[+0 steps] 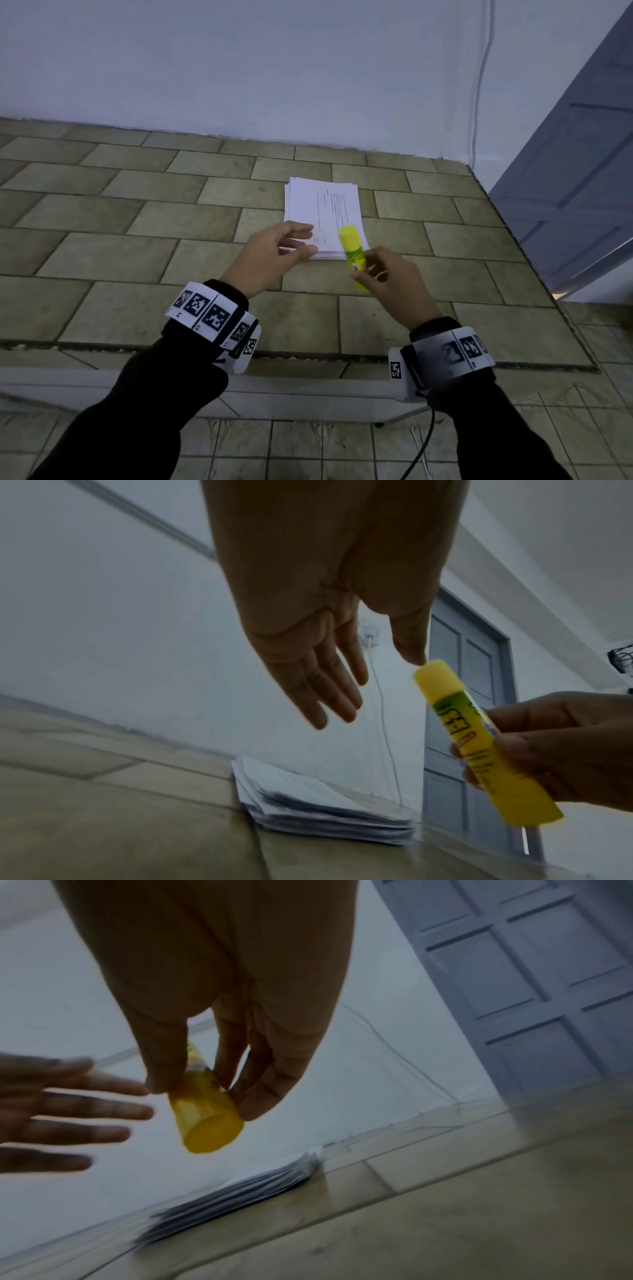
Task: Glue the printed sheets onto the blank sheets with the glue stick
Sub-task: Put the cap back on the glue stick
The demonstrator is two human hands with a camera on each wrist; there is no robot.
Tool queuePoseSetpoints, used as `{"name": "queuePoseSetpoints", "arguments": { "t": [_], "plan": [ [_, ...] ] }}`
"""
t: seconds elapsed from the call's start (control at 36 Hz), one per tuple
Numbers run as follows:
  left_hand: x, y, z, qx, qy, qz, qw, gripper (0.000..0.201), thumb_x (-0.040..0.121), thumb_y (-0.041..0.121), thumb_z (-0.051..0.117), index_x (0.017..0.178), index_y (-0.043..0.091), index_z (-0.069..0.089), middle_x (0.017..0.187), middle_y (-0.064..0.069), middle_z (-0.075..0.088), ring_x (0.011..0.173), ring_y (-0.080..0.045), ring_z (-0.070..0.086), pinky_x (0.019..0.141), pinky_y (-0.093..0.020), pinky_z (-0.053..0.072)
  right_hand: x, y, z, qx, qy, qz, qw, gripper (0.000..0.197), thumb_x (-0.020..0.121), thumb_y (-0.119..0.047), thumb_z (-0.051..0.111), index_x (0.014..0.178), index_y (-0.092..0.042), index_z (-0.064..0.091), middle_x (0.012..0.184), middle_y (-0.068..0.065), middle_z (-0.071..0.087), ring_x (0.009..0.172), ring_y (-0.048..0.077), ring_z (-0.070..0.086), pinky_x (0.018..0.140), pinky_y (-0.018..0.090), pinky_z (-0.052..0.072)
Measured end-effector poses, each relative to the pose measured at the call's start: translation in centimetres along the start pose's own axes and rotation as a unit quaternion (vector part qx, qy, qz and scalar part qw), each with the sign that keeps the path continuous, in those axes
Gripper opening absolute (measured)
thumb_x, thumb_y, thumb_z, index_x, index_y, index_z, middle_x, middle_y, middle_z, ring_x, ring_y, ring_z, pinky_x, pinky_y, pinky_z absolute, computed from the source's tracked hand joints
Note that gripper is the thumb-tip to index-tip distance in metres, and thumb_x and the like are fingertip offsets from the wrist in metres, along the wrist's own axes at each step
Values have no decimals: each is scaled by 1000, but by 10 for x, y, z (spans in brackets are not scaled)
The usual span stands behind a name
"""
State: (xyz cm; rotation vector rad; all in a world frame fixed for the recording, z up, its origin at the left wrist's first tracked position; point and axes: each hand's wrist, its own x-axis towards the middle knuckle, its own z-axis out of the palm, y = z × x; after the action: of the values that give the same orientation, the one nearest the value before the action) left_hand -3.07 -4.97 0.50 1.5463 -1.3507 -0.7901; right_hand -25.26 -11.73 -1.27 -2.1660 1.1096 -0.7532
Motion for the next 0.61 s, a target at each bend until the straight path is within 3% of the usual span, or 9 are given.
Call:
{"name": "queuePoseSetpoints", "arguments": {
  "t": [0.14, 0.25, 0.36, 0.39, 0.47, 0.56, 0.61],
  "plan": [
    [-12, -13, -12, 97, 29, -42, 994, 45, 92, 32, 66, 133, 18, 56, 127, 9, 58, 116, -4, 52, 82, -3, 36, -15, 18, -19, 42, 109, 58, 991, 14, 88, -24, 68, 98, -21, 58, 85, -9, 63, 80, 0, 60, 68, 15, 45],
    [-28, -25, -7, 160, 16, -68, 985, 48, 93, 36, 62, 137, 16, 53, 131, 8, 53, 119, -7, 48, 94, -18, 34, -30, 30, -15, 51, 141, 99, 984, 14, 89, -25, 68, 97, -23, 56, 86, -16, 60, 83, 3, 60, 69, 22, 45],
    [-36, -37, 1, 240, -6, -108, 965, 53, 92, 41, 62, 137, 15, 51, 136, -3, 53, 123, -19, 49, 101, -30, 40, -36, 34, -6, 59, 142, 126, 980, 15, 89, -23, 67, 100, -18, 58, 92, -7, 64, 88, 11, 61, 77, 30, 49],
    [-36, -39, 1, 259, -11, -116, 959, 54, 92, 44, 61, 137, 14, 51, 136, -5, 53, 123, -21, 49, 102, -35, 41, -36, 35, -4, 60, 143, 132, 979, 16, 90, -23, 66, 101, -17, 59, 94, -6, 65, 89, 11, 61, 77, 27, 49],
    [-33, -41, 1, 312, -22, -128, 941, 59, 92, 51, 58, 138, 16, 48, 139, -6, 50, 125, -23, 47, 104, -41, 41, -34, 36, 0, 47, 153, 146, 976, 20, 90, -25, 66, 106, -14, 60, 96, -4, 65, 87, 10, 59, 65, 3, 38],
    [-34, -41, 1, 345, -20, -129, 929, 59, 93, 51, 56, 140, 17, 46, 142, -5, 48, 126, -24, 46, 104, -42, 40, -36, 38, 5, 39, 155, 153, 975, 21, 90, -24, 67, 107, -13, 61, 96, -4, 64, 85, 10, 57, 62, -3, 35],
    [-38, -45, 2, 351, -30, -138, 926, 60, 93, 50, 56, 140, 16, 46, 142, -6, 47, 127, -24, 46, 104, -43, 41, -38, 42, 11, 51, 161, 148, 974, 21, 89, -22, 68, 105, -13, 60, 96, -3, 65, 85, 11, 59, 67, 1, 38]
  ]
}}
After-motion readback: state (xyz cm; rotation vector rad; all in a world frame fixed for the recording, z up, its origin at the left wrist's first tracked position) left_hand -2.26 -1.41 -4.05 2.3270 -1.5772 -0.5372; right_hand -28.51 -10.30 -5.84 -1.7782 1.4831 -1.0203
